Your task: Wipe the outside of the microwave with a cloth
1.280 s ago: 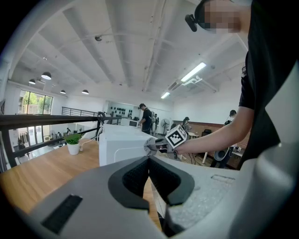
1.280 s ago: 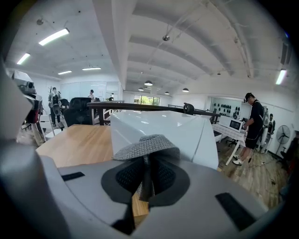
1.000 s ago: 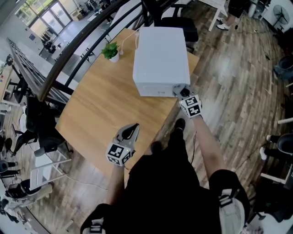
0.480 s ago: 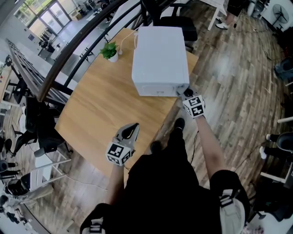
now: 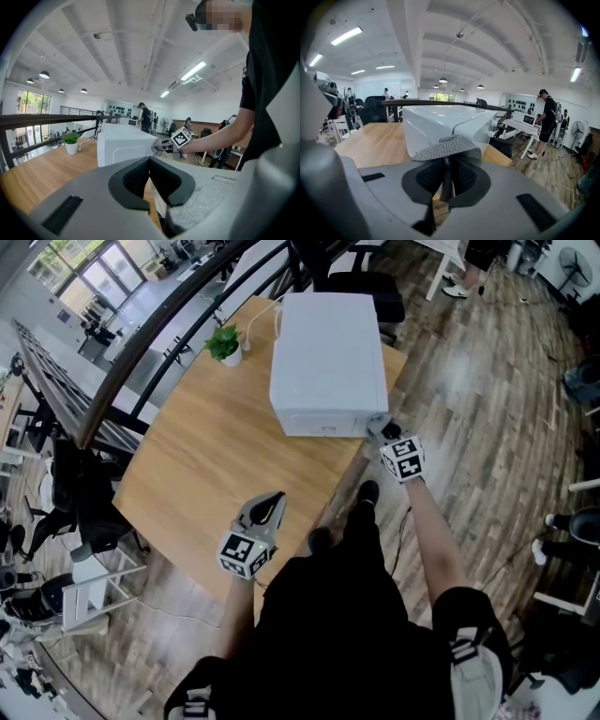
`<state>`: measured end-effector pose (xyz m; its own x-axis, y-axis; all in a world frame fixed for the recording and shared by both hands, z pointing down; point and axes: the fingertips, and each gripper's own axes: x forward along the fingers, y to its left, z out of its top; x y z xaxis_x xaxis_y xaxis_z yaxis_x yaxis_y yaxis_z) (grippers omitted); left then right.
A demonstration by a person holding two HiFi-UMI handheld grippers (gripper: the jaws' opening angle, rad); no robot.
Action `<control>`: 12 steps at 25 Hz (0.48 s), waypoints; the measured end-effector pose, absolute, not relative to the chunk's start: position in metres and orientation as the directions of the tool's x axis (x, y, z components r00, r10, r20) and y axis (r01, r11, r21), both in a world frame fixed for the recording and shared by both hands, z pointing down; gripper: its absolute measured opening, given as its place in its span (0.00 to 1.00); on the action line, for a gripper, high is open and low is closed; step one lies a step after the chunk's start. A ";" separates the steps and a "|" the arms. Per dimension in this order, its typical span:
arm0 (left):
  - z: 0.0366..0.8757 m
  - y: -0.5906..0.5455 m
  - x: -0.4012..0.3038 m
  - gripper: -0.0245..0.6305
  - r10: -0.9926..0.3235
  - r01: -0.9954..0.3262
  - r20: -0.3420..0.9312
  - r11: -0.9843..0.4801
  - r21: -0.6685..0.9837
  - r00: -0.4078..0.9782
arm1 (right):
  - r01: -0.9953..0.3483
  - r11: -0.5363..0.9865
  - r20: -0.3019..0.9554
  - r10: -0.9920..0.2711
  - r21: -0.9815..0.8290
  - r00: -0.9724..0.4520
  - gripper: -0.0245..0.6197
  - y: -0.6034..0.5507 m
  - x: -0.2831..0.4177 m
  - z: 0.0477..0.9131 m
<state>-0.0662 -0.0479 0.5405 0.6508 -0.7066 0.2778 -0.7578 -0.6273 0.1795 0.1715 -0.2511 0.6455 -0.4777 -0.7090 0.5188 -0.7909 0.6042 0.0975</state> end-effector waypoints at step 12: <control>0.544 -0.050 -0.065 0.04 -0.708 -0.763 0.290 -0.619 0.186 0.644 | -0.783 0.616 0.555 -0.681 0.082 -0.478 0.07 -0.252 0.174 0.670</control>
